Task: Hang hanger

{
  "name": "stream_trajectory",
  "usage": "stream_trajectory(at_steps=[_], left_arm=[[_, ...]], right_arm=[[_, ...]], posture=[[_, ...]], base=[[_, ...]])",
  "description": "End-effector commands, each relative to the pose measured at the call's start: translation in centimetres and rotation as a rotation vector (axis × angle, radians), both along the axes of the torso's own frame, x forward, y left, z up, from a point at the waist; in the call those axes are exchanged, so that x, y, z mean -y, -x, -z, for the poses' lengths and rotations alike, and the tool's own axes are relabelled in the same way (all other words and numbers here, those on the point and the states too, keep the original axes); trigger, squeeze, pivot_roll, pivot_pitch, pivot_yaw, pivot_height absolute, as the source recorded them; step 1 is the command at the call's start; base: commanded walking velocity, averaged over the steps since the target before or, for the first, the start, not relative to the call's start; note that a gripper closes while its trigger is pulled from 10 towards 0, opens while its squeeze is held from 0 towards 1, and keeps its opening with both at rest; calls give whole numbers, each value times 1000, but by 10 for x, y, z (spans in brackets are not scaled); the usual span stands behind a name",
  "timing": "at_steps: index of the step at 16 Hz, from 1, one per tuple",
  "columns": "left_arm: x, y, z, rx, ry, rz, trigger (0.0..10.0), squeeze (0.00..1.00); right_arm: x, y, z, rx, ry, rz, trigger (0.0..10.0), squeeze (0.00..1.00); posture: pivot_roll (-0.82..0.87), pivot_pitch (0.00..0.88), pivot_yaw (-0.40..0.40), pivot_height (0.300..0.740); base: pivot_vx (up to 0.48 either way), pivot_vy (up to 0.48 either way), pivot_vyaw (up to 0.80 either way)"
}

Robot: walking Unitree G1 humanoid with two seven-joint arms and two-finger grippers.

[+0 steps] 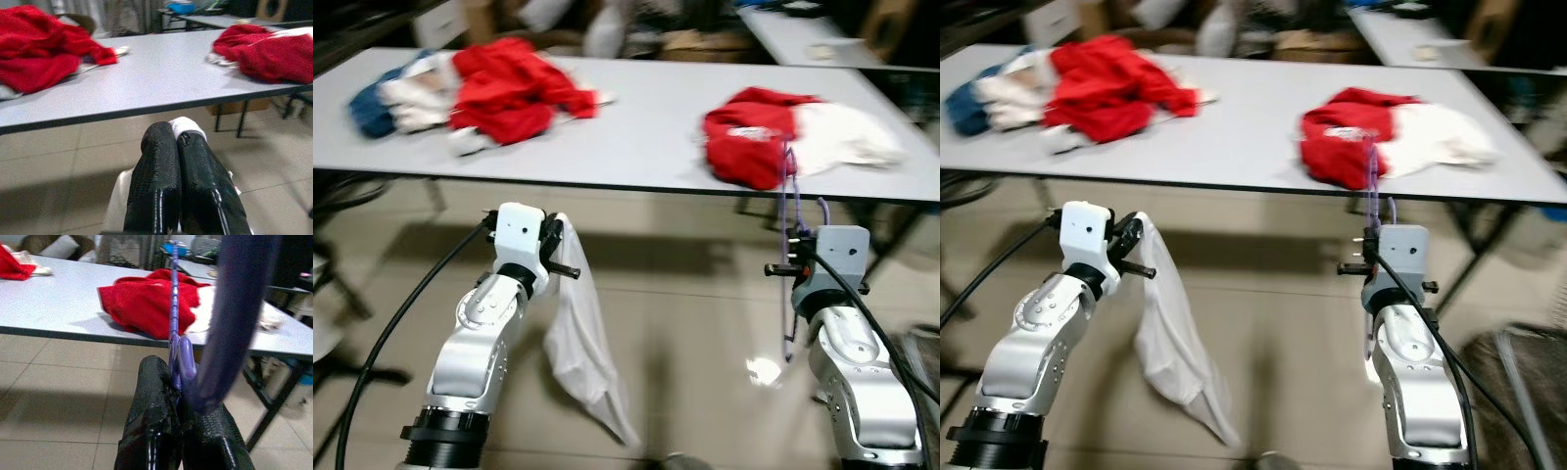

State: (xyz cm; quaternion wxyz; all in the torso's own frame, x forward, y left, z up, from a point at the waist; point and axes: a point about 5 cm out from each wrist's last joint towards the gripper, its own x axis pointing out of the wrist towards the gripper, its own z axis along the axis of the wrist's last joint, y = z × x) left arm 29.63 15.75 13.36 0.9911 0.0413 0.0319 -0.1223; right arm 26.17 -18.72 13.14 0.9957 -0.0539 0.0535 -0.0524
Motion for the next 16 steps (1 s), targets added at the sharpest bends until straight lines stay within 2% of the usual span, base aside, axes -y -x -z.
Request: stream_trajectory(at_steps=[1, 3, 5, 6, 9, 10, 16], left_arm=[[2, -2, -12, 52, 27, 29, 10000, 0], [5, -2, -15, 62, 46, 50, 10000, 0], [6, -3, -16, 66, 49, 52, 10000, 0], [7, -5, -19, 77, 44, 51, 10000, 0], [9, -8, -25, 98, 46, 50, 10000, 0], [10, -9, -28, 107, 53, 48, 10000, 0], [12, -14, -41, 140, 61, 40, 10000, 0]], right_arm=[[-2, -2, -4, 14, -4, -16, 10000, 0], [-5, -2, -7, 24, -7, -55, 10000, 0], [-6, -3, -7, 34, 7, -44, 10000, 0], [-8, -4, -7, 47, 56, -71, 10000, 0], [-11, -3, -6, 23, 10, -132, 10000, 0], [-11, -2, -6, 24, -16, -154, 10000, 0], [-11, -3, -7, 28, 14, -186, 10000, 0]], posture=[[-127, 0, 1, 740], [-129, 0, 2, 740], [-132, 0, 1, 740], [-135, 0, -3, 740], [-137, 0, -8, 740], [-137, 0, -10, 740], [-141, 0, -10, 740]], base=[[0, 0, -800], [0, 0, -800], [246, 0, -800], [259, 0, -800], [268, 0, -800], [270, 0, 0], [304, 0, 0]])
